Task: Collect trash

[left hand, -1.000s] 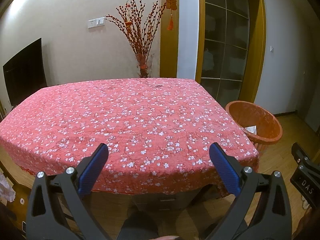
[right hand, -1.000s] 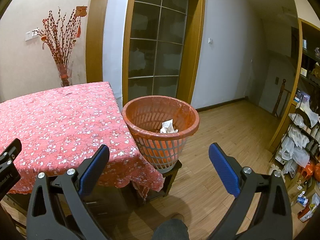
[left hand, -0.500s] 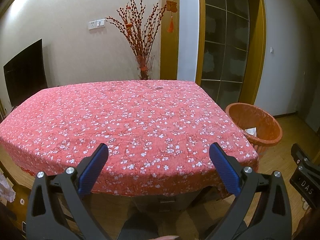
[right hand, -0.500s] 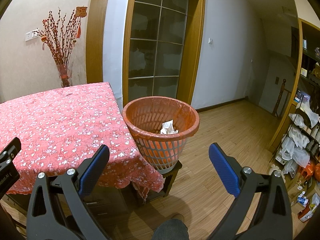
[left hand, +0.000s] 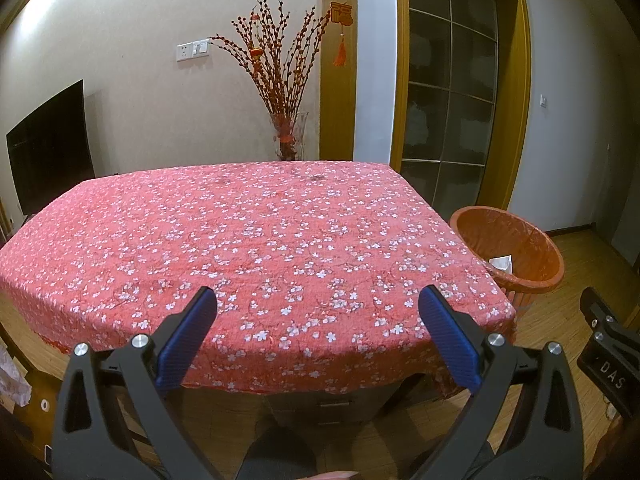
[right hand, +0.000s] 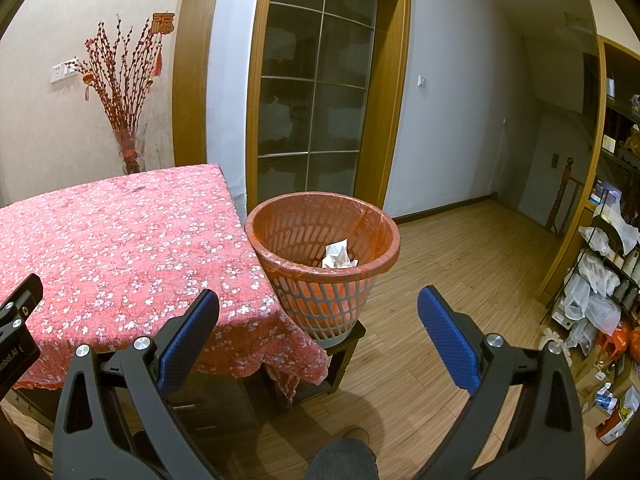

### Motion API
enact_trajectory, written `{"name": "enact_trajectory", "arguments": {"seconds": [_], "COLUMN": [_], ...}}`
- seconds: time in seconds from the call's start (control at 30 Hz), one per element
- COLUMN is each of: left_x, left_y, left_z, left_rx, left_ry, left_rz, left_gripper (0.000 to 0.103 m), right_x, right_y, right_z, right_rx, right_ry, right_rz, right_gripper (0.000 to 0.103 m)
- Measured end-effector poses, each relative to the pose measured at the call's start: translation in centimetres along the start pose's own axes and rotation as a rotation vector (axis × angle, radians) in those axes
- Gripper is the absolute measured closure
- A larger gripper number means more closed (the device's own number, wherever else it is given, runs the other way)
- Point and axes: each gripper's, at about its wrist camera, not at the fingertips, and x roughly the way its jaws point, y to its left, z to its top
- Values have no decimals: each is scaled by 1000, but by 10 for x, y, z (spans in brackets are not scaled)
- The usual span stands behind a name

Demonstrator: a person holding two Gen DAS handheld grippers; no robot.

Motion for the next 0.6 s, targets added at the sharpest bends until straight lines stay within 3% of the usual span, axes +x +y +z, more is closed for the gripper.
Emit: {"name": "enact_trajectory", "arguments": {"seconds": [0.6], "left_x": [0], "left_y": [0], "left_z": [1], "left_rx": [0], "left_ry": [0], "left_rz": [0], "left_gripper": [5], "right_x": [0], "right_y": [0], "right_z": [0], "right_rx": [1], "right_ry": [0], "right_rz": [0], "right_gripper": [4]}}
